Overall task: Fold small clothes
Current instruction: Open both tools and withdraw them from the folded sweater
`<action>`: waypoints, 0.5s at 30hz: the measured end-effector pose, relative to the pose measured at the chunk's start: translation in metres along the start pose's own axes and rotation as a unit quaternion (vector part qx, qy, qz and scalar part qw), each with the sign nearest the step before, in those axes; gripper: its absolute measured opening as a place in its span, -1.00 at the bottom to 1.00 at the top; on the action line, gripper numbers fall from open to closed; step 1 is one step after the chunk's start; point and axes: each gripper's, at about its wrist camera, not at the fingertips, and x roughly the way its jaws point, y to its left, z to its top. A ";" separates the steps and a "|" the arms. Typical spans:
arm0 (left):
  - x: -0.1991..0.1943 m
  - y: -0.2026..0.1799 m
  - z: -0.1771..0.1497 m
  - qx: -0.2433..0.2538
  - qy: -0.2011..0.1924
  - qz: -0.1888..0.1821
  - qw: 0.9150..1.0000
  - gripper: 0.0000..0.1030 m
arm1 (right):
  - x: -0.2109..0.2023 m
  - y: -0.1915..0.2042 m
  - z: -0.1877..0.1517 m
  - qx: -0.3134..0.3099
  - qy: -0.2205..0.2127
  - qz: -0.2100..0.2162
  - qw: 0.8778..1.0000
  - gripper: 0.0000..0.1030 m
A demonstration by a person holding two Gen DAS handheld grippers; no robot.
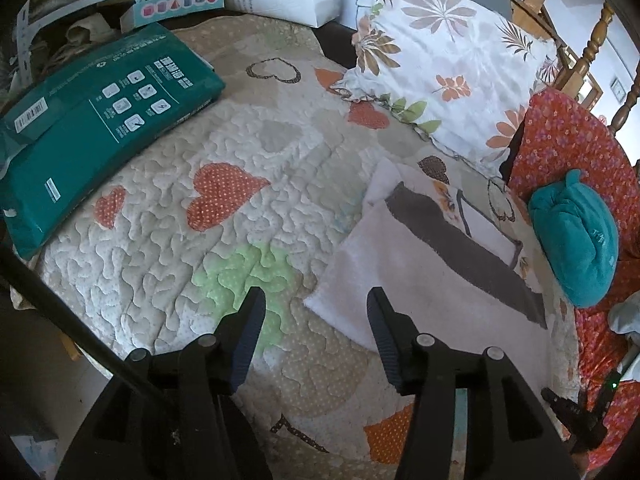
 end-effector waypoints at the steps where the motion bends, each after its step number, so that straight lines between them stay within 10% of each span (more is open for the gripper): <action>1: 0.001 -0.003 0.000 0.002 0.002 0.001 1.000 0.00 | -0.001 0.000 -0.002 -0.010 -0.001 -0.030 0.999 -0.91; 4: 0.003 -0.009 -0.003 0.010 0.007 -0.001 1.000 0.04 | -0.012 -0.005 -0.004 -0.013 -0.013 -0.080 0.997 -0.90; 15: 0.003 -0.019 -0.009 0.053 0.005 0.002 0.999 0.17 | -0.048 0.056 0.014 -0.050 -0.099 0.011 0.994 -0.88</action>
